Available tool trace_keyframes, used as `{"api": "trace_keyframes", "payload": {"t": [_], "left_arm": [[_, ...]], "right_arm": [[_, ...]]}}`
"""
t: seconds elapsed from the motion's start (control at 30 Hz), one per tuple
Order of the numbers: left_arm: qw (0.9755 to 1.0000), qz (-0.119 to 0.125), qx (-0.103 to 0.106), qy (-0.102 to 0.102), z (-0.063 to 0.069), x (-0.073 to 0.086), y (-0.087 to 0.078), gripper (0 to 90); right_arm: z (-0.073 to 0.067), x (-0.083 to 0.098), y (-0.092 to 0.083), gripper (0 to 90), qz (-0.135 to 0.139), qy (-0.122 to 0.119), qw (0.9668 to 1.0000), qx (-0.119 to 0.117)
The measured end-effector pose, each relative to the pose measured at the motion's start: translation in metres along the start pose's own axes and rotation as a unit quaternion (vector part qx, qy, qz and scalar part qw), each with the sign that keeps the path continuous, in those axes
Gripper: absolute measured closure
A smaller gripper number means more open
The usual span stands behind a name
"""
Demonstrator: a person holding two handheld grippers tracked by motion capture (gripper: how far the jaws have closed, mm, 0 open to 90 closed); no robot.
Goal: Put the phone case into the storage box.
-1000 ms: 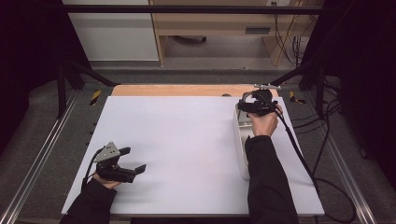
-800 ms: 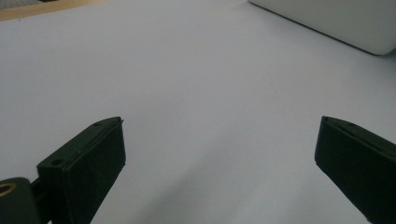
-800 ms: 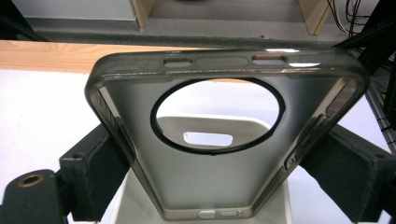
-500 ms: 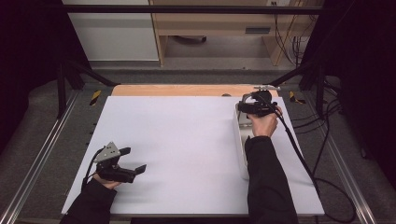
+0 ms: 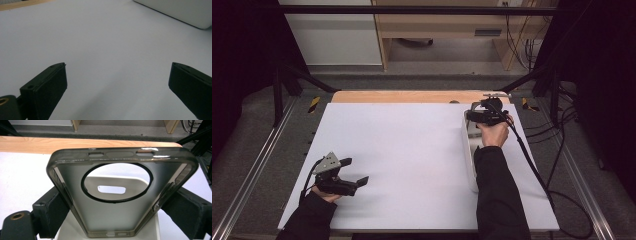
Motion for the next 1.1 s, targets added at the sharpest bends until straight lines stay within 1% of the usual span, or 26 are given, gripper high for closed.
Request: {"api": "trace_keyframes", "payload": {"t": [0.4,0.53,0.63,0.7,0.73,0.77,1.03,1.1], "left_arm": [[1.0000,0.000,0.001,0.000,0.000,0.000,0.000,1.4],[1.0000,0.000,0.001,0.001,0.000,0.000,0.000,1.4],[1.0000,0.000,0.001,0.001,0.000,0.000,0.000,1.4],[1.0000,0.000,0.002,0.001,0.000,0.000,0.000,1.4],[1.0000,0.000,0.002,0.001,0.000,0.000,0.000,1.4],[1.0000,-0.001,0.002,0.001,0.000,0.000,0.000,1.4],[1.0000,-0.001,0.003,0.002,0.001,0.000,0.000,1.4],[1.0000,-0.001,0.002,0.002,0.001,0.000,0.000,1.4]], "right_arm": [[-0.001,0.000,0.001,10.6,0.002,-0.007,1.0000,-0.002],[-0.001,-0.001,0.001,4.8,0.008,-0.008,0.9999,-0.005],[-0.003,-0.003,0.001,1.2,0.012,-0.011,0.9997,-0.018],[-0.005,-0.004,0.000,0.4,0.017,-0.013,0.9995,-0.025],[-0.005,-0.004,0.000,0.4,0.017,-0.013,0.9995,-0.025],[-0.008,-0.006,-0.001,0.3,0.028,-0.018,0.9988,-0.035],[-0.012,-0.011,-0.007,0.0,0.047,-0.026,0.9970,-0.055],[-0.013,-0.013,-0.011,0.0,0.053,-0.032,0.9963,-0.059]]}}
Point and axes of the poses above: each handheld gripper's, and its own axes: y roughly forward along the jaws, x roughly out of its underside, z roughly to its right, the point moved 8 cm from there along y, roughly forward along the jaws, and after that the axes turned 11 degrees about -x, right-handed, at the moved point
